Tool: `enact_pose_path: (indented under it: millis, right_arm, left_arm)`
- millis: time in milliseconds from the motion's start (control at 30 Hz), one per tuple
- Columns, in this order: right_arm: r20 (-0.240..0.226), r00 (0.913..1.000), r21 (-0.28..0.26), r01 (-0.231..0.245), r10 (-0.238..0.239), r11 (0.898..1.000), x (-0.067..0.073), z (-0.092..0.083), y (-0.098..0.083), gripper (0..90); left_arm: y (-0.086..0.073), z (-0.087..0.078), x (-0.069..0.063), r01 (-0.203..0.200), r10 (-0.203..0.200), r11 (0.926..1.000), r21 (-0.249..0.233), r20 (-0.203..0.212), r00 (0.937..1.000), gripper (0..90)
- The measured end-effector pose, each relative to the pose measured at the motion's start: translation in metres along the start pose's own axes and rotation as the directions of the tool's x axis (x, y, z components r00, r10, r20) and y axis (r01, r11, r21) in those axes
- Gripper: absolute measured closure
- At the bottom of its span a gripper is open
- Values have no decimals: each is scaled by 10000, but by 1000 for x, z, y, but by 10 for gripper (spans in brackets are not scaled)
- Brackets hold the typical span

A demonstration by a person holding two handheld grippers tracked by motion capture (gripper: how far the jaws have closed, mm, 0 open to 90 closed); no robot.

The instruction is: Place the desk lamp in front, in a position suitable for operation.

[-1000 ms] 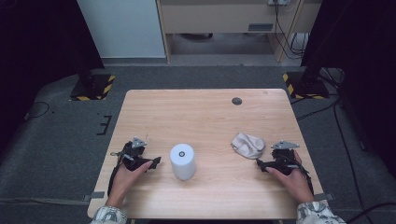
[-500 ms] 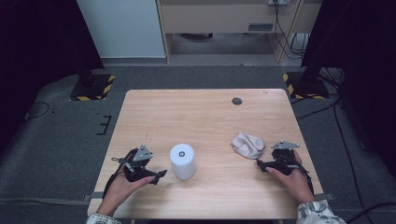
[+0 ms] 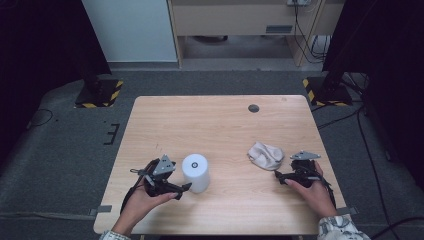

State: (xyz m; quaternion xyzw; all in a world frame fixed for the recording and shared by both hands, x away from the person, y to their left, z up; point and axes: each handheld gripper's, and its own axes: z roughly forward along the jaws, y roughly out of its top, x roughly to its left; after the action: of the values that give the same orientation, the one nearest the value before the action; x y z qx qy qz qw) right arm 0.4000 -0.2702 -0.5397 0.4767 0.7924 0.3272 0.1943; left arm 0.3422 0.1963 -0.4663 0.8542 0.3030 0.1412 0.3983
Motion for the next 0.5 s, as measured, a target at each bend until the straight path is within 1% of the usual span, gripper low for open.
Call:
enact_pose_path:
  millis: [167, 200, 300, 367, 500]
  right_arm:
    - [0, 10000, 0, -4, 4, 10000, 0, 0, 0, 7]
    - [0, 10000, 3, -2, 2, 10000, 0, 0, 0, 7]
    - [4, 10000, 3, -1, 1, 10000, 0, 0, 0, 7]
    - [3, 10000, 2, -2, 2, 10000, 0, 0, 0, 7]
    - [11, 10000, 2, 1, -1, 10000, 0, 0, 0, 7]
  left_arm:
    - [4, 6, -5, -144, 144, 9999, 36, 43, 9999, 44]
    - [7, 10, -7, -30, 30, 10000, -77, 52, 10000, 45]
    - [9, 14, -8, 0, 2, 9999, -171, 117, 9999, 47]
    - [10, 17, -8, 3, -1, 9999, -130, 168, 9999, 48]
    - [11, 21, -7, 180, -176, 9997, -192, 240, 9996, 57]
